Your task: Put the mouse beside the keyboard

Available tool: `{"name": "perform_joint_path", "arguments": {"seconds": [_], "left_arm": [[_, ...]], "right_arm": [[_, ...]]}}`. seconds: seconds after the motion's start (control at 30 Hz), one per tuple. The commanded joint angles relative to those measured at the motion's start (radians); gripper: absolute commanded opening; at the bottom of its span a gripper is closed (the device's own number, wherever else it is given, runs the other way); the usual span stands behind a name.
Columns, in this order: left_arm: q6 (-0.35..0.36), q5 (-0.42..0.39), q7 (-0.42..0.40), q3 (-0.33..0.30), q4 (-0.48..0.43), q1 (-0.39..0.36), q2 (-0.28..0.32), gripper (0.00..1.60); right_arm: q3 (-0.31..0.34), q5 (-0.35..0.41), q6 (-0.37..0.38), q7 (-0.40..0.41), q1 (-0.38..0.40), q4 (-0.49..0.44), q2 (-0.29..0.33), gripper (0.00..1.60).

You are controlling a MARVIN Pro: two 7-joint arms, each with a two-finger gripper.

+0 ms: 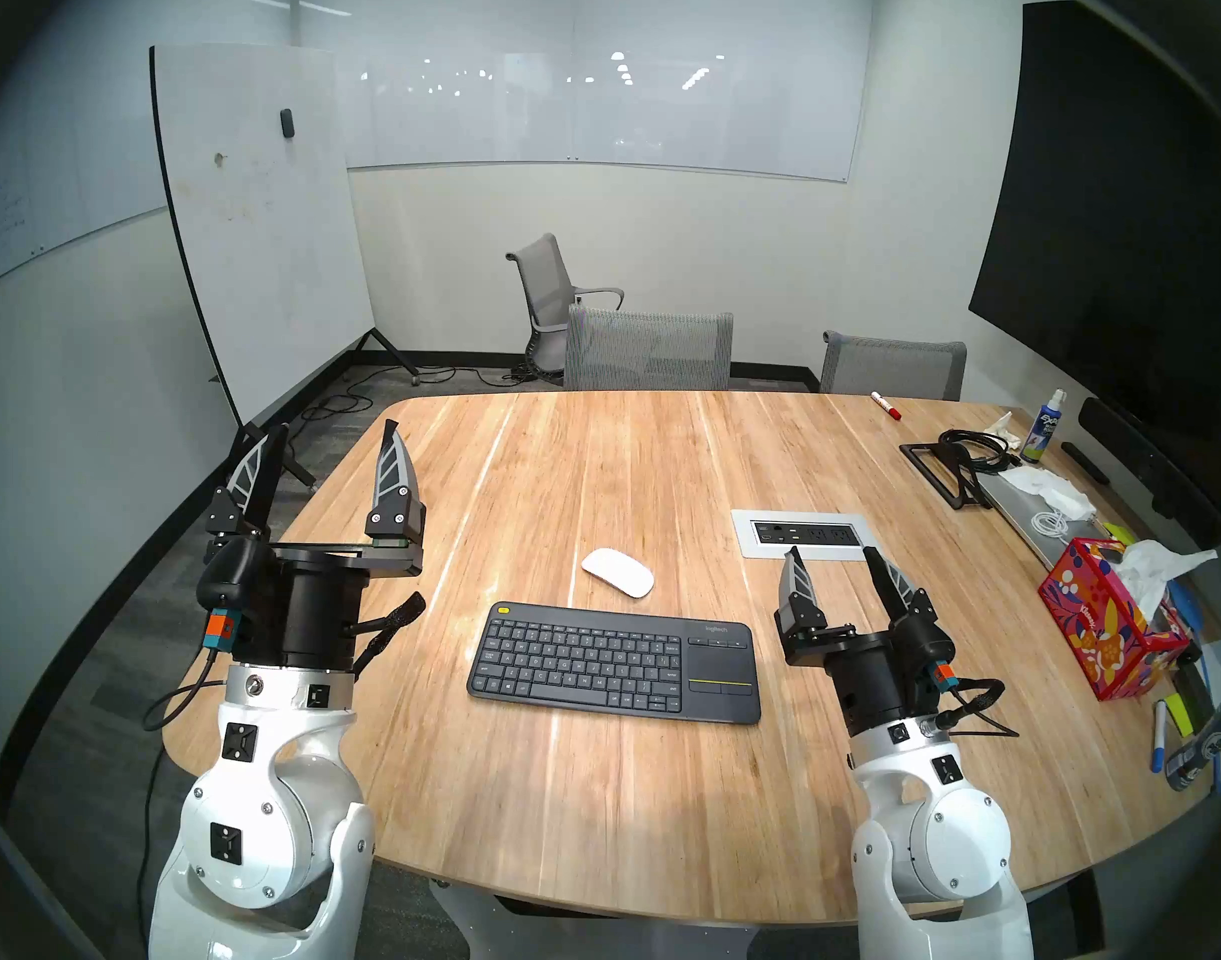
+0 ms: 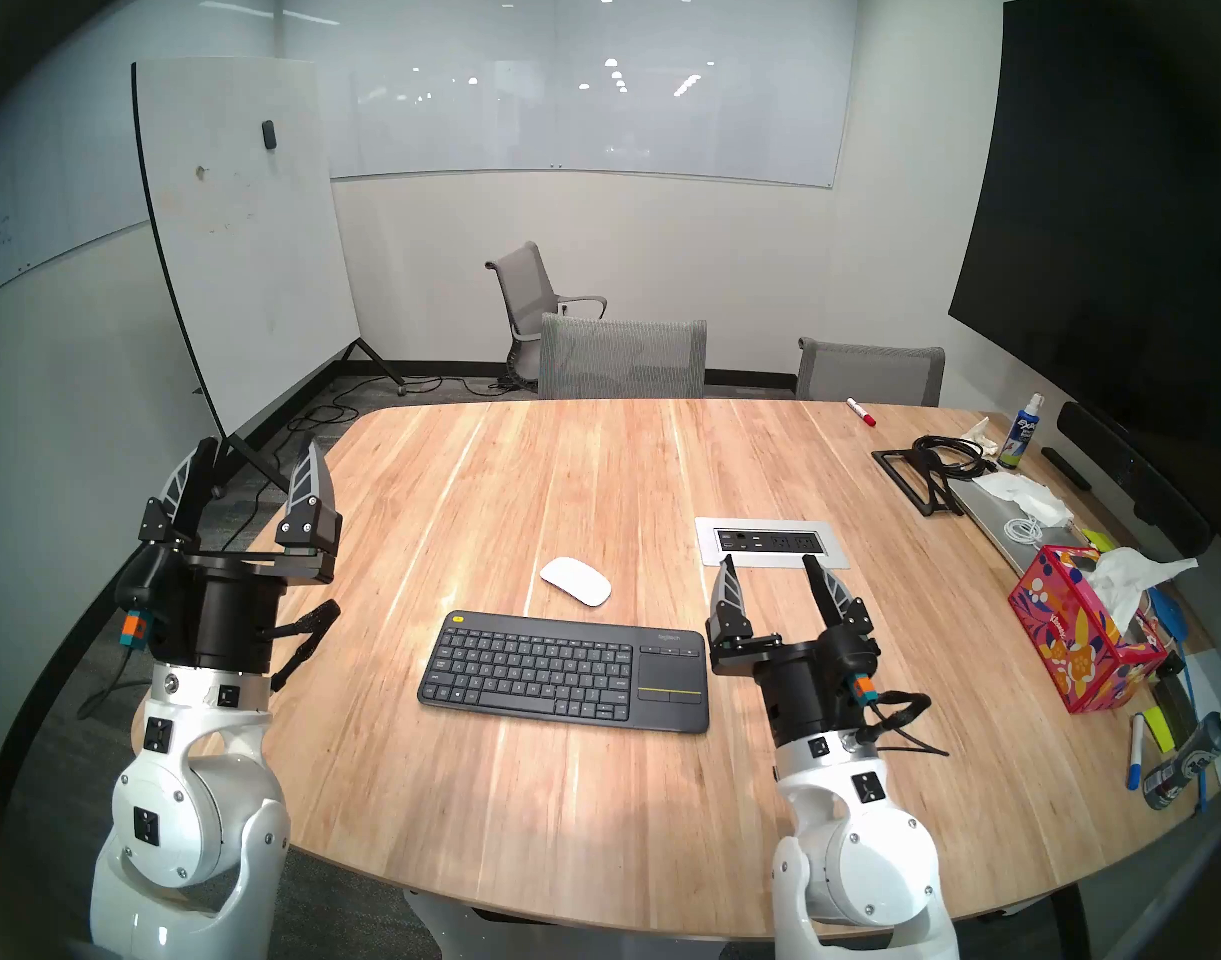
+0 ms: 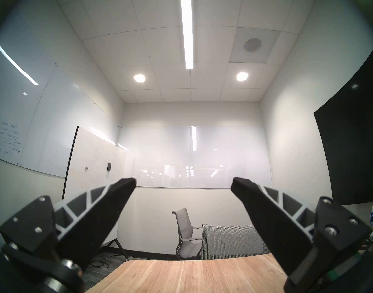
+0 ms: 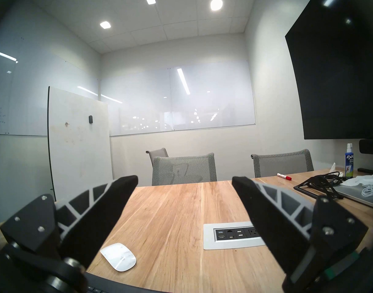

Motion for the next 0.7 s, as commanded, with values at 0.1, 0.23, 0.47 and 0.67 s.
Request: {"name": "perform_joint_path", "arguments": {"seconds": [0.1,0.23,0.47,0.67], "left_arm": [[-0.002,-0.001,0.000,0.000,-0.015,-0.001,0.000,1.60],[-0.002,-0.001,0.000,0.000,-0.015,-0.001,0.000,1.60],[-0.002,-0.001,0.000,0.001,-0.015,-0.001,0.000,1.60],[-0.003,0.000,0.000,0.001,-0.014,-0.002,0.000,1.60]], "right_arm": [[-0.006,-0.002,0.008,0.010,0.014,-0.008,0.008,1.60],[-0.026,-0.044,0.011,-0.012,0.040,0.006,0.000,1.60],[-0.052,-0.094,0.028,-0.044,0.126,0.064,0.015,1.60],[-0.073,-0.106,0.084,-0.082,0.195,0.095,0.025,1.60]]}}
